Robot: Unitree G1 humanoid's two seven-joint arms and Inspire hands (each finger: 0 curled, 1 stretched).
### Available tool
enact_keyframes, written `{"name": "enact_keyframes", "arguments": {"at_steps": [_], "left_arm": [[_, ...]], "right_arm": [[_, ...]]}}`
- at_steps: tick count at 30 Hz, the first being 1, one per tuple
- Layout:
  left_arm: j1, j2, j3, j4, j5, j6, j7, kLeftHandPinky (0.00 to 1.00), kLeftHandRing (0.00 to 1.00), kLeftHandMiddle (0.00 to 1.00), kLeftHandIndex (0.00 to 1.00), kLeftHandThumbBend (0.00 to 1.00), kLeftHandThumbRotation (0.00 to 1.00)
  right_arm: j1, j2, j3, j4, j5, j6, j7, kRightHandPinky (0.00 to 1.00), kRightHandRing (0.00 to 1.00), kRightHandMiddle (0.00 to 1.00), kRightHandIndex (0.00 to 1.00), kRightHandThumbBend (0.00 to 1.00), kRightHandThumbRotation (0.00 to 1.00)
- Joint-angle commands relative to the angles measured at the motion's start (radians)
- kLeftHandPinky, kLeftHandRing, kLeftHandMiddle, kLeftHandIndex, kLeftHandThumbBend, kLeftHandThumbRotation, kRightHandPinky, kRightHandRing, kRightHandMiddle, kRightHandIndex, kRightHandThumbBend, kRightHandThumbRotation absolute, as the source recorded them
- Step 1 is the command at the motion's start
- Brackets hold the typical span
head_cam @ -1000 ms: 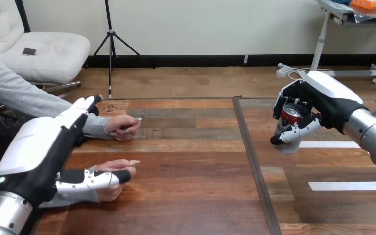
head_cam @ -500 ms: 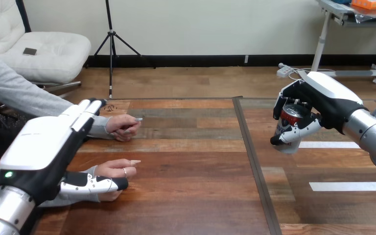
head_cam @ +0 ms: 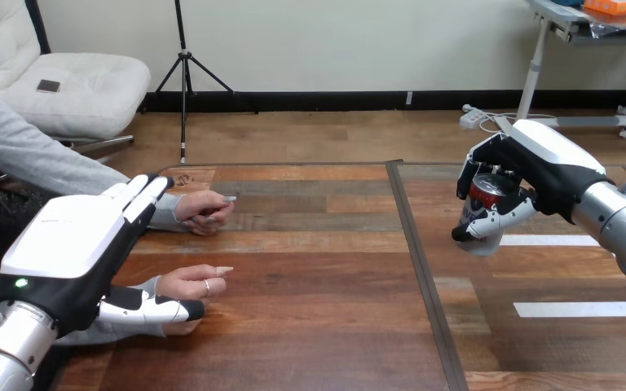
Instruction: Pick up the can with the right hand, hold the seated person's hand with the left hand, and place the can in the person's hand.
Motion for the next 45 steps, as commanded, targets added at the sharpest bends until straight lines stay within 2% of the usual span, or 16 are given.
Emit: {"name": "enact_keyframes", "arguments": {"at_steps": [1, 21, 28, 37, 42, 45], "left_arm": [[-0.077, 0.041, -0.033, 0.012, 0.023, 0.003, 0.017, 0.78, 0.93, 0.96, 0.93, 1.00, 0.65], [-0.137, 0.084, -0.106, 0.091, 0.046, 0.030, -0.011, 0.80, 0.95, 0.97, 0.92, 1.00, 0.63], [-0.161, 0.102, -0.142, 0.110, 0.062, 0.069, -0.070, 0.83, 0.98, 0.99, 0.95, 1.00, 0.60], [-0.185, 0.115, -0.173, 0.159, 0.056, 0.073, -0.068, 0.84, 0.96, 0.97, 0.93, 1.00, 0.56], [-0.198, 0.124, -0.191, 0.182, 0.065, 0.083, -0.083, 0.84, 0.95, 0.96, 0.92, 1.00, 0.57], [-0.205, 0.128, -0.201, 0.203, 0.068, 0.082, -0.074, 0.84, 0.95, 0.96, 0.92, 1.00, 0.57]], "right_arm": [[-0.041, -0.019, -0.032, -0.035, 0.022, -0.012, -0.015, 0.34, 0.38, 0.42, 0.43, 0.76, 0.00], [-0.044, -0.019, -0.034, -0.025, 0.026, -0.022, -0.014, 0.33, 0.38, 0.41, 0.42, 0.76, 0.00], [-0.044, -0.019, -0.035, -0.028, 0.025, -0.022, -0.017, 0.33, 0.37, 0.41, 0.42, 0.77, 0.00], [-0.045, -0.021, -0.033, -0.026, 0.023, -0.033, -0.022, 0.33, 0.37, 0.41, 0.42, 0.77, 0.00], [-0.045, -0.021, -0.033, -0.023, 0.022, -0.036, -0.023, 0.33, 0.37, 0.41, 0.42, 0.77, 0.00], [-0.044, -0.021, -0.035, -0.024, 0.024, -0.040, -0.024, 0.33, 0.37, 0.41, 0.42, 0.77, 0.00]]}}
